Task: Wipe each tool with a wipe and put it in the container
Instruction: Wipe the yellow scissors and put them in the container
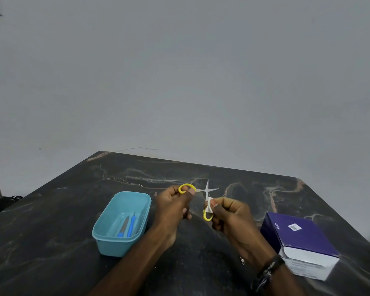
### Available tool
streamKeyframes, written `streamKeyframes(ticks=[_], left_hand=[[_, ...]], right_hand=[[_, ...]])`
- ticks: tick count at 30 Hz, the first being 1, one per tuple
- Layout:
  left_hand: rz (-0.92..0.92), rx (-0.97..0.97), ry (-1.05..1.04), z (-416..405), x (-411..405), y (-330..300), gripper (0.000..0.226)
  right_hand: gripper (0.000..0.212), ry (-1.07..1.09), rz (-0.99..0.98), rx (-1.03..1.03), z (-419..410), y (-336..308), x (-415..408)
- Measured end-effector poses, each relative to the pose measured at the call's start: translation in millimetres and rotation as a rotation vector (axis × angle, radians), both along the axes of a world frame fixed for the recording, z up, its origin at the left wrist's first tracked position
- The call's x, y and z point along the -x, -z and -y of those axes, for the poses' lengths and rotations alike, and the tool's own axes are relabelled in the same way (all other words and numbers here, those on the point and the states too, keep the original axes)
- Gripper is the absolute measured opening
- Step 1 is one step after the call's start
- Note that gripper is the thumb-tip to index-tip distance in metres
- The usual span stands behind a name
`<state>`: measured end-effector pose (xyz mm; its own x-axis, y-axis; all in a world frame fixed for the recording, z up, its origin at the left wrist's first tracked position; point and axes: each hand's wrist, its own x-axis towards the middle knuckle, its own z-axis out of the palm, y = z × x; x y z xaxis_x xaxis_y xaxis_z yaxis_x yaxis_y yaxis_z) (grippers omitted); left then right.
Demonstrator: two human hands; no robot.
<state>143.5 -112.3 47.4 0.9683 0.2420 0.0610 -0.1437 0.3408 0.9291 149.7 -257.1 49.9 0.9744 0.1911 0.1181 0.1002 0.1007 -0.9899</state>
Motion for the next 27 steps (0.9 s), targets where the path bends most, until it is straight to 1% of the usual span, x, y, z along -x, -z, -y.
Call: streamKeyframes(ticks=[3, 6, 9, 13, 15, 17, 20, 23, 27], left_hand=[[0.053, 0.042, -0.014, -3.5, -1.3, 0.7, 0.010], [0.091, 0.061, 0.001, -2.1, -1.3, 2.6, 0.021], [0.112, 0.040, 0.009, -0.1, 0.1, 3.4, 0.033], [0.131, 0.055, -0.024, -2.1, 2.6, 0.3, 0.037], [0.131, 0.075, -0.044, -4.4, 2.0, -0.6, 0.038], [0.111, 0.066, -0.070, -6.7, 0.9, 0.3, 0.039], [0.078, 0.055, -0.090, -8.6, 0.6, 2.1, 0.039], [0.073, 0.036, -0.063, -6.2, 2.8, 1.6, 0.039], [0.082, 0.034, 0.011, 1.8, 5.8, 2.4, 0.037]], right_hand=[[0.022, -0.095, 0.008, 0.035, 1.1, -1.1, 4.1], [0.020, -0.175, 0.014, 0.079, -2.6, 0.1, 7.2], [0.018, -0.213, 0.011, 0.112, -5.2, 2.4, 8.1], [0.018, -0.227, 0.027, 0.185, -1.6, 0.3, 8.0], [0.018, -0.194, 0.020, 0.196, 2.7, -1.7, 6.6], [0.017, -0.145, 0.006, 0.165, 7.2, -3.3, 4.5], [0.017, 0.004, 0.005, 0.102, 10.6, -4.5, 0.7], [0.014, 0.159, 0.055, 0.065, 10.2, -3.0, -2.4], [0.011, 0.214, 0.088, 0.065, 5.6, -0.6, -0.5]])
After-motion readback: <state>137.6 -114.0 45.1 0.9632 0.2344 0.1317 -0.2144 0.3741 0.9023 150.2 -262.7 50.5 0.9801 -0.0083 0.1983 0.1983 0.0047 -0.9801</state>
